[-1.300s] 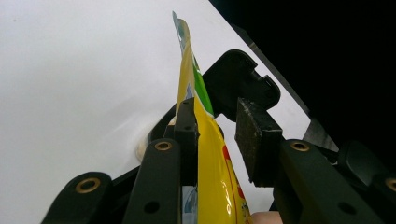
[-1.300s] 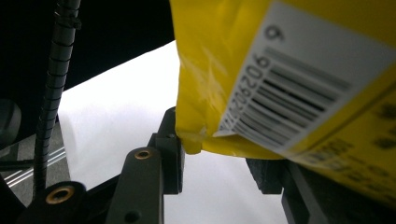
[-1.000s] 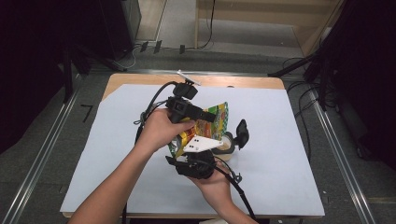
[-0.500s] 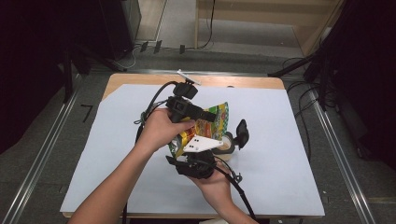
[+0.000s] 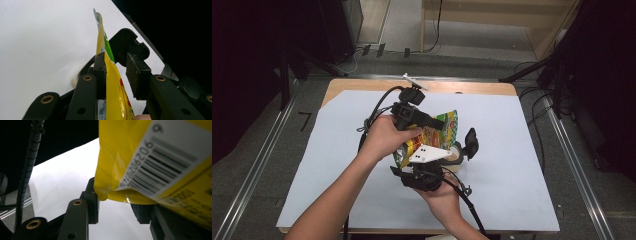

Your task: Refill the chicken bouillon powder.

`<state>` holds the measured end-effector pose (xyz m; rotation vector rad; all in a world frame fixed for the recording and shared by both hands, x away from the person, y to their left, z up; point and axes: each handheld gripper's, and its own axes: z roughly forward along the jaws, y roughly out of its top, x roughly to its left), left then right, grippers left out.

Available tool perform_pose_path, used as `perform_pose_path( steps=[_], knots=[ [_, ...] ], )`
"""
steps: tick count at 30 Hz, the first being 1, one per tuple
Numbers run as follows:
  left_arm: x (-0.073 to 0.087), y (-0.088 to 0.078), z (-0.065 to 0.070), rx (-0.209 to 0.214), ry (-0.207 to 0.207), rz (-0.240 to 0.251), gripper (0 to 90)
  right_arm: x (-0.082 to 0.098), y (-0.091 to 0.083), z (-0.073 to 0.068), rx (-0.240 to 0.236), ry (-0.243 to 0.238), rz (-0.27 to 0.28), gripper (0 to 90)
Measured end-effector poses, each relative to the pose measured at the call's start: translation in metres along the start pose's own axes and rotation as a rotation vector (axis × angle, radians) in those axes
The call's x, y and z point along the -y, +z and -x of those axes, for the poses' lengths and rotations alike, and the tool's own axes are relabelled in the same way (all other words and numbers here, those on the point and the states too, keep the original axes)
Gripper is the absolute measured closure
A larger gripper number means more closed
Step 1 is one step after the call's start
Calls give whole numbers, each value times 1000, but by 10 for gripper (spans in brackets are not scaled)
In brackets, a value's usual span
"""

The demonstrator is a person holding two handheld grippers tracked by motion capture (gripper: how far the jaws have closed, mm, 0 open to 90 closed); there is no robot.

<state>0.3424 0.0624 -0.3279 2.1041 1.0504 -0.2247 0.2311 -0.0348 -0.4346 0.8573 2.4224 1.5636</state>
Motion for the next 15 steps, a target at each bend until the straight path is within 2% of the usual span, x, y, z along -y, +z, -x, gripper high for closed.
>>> perform_pose_path(
  steps=[15],
  knots=[
    [0, 3, 1, -6, 2, -5, 705, 2, 1, 2, 11, -2, -3, 640]
  ],
)
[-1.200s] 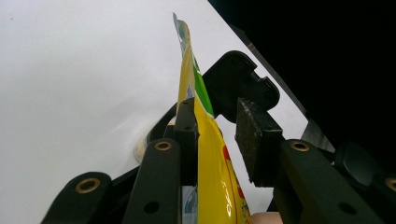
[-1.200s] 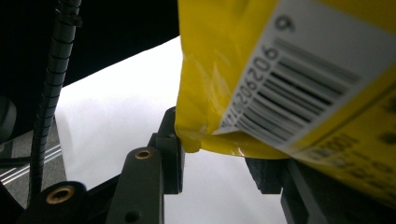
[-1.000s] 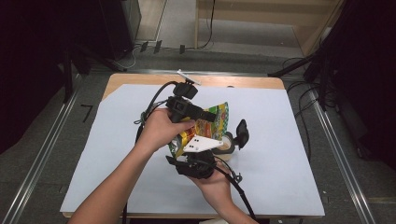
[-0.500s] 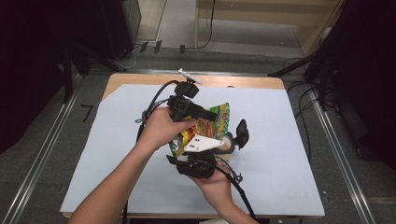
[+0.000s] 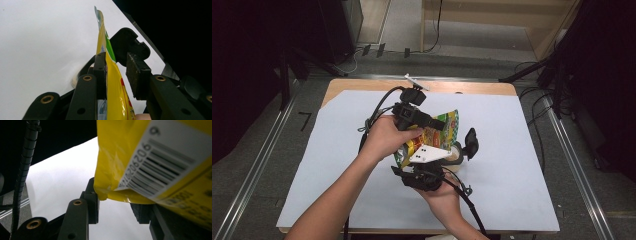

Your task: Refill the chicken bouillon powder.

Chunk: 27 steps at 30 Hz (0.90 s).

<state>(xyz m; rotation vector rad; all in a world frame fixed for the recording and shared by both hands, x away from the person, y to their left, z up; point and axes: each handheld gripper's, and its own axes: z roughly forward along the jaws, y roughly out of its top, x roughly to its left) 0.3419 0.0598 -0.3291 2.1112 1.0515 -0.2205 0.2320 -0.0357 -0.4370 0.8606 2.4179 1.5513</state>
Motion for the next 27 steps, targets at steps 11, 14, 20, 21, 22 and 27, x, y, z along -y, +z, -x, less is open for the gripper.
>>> perform_pose_path(
  steps=[11, 14, 20, 21, 22, 27],
  knots=[
    [0, 3, 2, 1, 4, -7, 706, 3, 1, 3, -5, 19, -5, 651],
    [-1, 2, 2, 2, 4, -1, 704, 1, 0, 2, -9, 22, -1, 649],
    [-3, -2, 3, -1, 2, 3, 702, -3, -3, -1, -15, 14, 7, 648],
    [-3, -2, 3, 0, 2, 3, 702, -3, -3, -1, -16, 13, 9, 648],
    [-3, -2, 2, 0, 4, 3, 702, -3, -3, -1, -15, 12, 8, 648],
    [-3, -2, 2, -1, -3, 6, 702, -4, -3, -2, -11, 5, 8, 647]
  ],
)
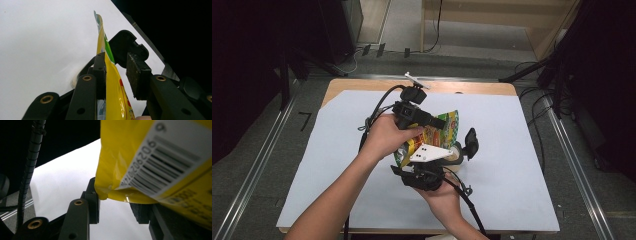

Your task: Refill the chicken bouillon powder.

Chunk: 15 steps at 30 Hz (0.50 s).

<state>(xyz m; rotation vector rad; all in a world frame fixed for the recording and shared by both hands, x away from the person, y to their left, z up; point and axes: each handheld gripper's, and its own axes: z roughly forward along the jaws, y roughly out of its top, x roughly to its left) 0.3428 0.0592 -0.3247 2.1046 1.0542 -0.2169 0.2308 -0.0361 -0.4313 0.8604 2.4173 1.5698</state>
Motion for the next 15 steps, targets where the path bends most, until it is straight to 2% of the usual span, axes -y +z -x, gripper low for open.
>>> perform_pose_path(
  steps=[15],
  knots=[
    [-3, -2, 3, -2, 9, 3, 695, -3, -3, -1, 13, -18, 13, 648]
  ],
)
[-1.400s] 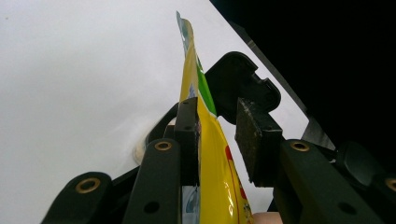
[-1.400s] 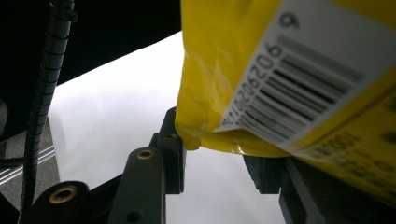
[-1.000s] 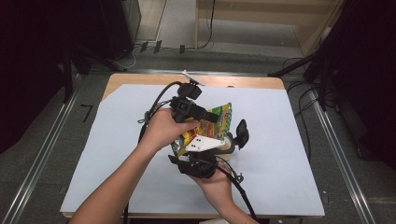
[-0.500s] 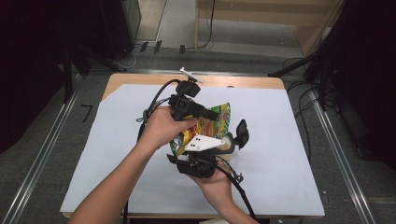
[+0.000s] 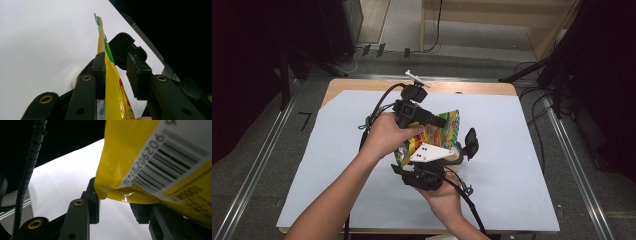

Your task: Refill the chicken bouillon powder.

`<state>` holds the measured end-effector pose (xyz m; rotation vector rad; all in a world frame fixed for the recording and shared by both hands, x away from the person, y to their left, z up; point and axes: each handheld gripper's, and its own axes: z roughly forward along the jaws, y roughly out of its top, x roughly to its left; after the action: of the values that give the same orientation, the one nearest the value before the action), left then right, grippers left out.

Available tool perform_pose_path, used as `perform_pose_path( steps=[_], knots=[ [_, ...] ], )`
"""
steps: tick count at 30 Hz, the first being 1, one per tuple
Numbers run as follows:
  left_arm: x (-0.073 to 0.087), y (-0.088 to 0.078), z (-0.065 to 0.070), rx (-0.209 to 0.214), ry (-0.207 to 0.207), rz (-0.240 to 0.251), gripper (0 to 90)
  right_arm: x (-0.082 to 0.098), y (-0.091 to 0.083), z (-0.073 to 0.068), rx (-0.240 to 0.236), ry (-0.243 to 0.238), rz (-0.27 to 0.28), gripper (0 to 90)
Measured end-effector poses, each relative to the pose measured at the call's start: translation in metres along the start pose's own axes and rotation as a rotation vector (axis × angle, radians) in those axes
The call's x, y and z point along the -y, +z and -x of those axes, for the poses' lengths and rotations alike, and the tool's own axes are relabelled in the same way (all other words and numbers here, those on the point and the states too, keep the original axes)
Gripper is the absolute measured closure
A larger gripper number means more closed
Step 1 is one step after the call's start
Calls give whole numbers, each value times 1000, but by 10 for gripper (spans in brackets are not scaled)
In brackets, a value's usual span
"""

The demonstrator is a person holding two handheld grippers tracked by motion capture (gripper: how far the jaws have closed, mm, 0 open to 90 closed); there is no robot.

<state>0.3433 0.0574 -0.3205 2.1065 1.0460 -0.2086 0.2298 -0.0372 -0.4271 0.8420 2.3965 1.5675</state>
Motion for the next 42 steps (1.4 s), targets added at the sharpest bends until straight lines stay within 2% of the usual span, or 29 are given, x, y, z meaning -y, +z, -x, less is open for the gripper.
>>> perform_pose_path(
  steps=[30, 42],
  knots=[
    [3, 2, 3, -10, 21, -8, 694, 5, 5, 0, 1, -6, -13, 658],
    [6, 2, 4, -12, 24, -9, 695, 7, 6, -2, 12, -25, -18, 658]
  ],
)
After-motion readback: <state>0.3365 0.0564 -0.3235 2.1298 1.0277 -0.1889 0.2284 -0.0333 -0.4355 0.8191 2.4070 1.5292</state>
